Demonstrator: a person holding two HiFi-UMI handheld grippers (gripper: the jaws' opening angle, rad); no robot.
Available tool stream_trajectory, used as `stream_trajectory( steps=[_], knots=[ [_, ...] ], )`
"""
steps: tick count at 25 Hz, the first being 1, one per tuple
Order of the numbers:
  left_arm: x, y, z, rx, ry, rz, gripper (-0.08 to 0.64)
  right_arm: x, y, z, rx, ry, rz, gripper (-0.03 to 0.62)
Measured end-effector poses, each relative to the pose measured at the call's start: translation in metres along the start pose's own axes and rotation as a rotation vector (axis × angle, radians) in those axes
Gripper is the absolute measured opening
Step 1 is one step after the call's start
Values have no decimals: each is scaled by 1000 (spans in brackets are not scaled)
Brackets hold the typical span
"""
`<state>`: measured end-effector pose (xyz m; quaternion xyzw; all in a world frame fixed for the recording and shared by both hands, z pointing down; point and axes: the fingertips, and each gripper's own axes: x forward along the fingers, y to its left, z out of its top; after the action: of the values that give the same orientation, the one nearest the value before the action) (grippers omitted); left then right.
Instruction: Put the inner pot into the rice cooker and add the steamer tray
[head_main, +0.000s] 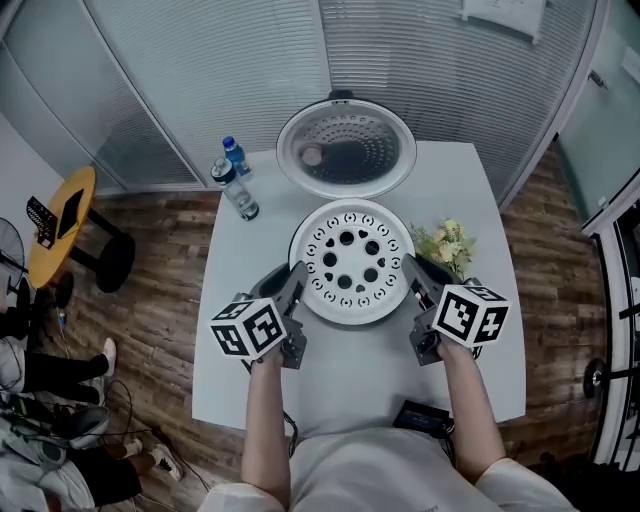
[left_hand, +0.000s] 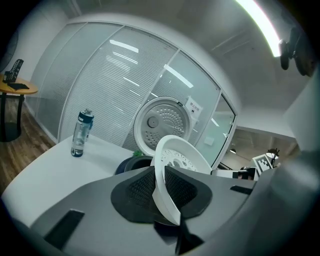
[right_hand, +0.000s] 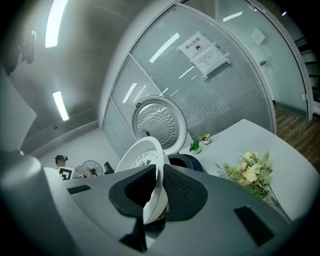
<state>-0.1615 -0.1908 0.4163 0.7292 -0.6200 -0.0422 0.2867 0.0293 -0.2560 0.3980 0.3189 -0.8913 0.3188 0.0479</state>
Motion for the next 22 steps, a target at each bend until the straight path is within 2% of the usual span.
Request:
stream_trajectory(
  steps=[4,13,22],
  knots=[
    [1,1,0,-28,-21,-21,61,2,-2,1,-17,-10,6,55],
    [9,10,-4,10,0,0,61,14,-8,-4,-36,4,1,55],
    [16,19,-11,48,19,29,61,24,-16,-17,-113,46,-29,57]
  ],
)
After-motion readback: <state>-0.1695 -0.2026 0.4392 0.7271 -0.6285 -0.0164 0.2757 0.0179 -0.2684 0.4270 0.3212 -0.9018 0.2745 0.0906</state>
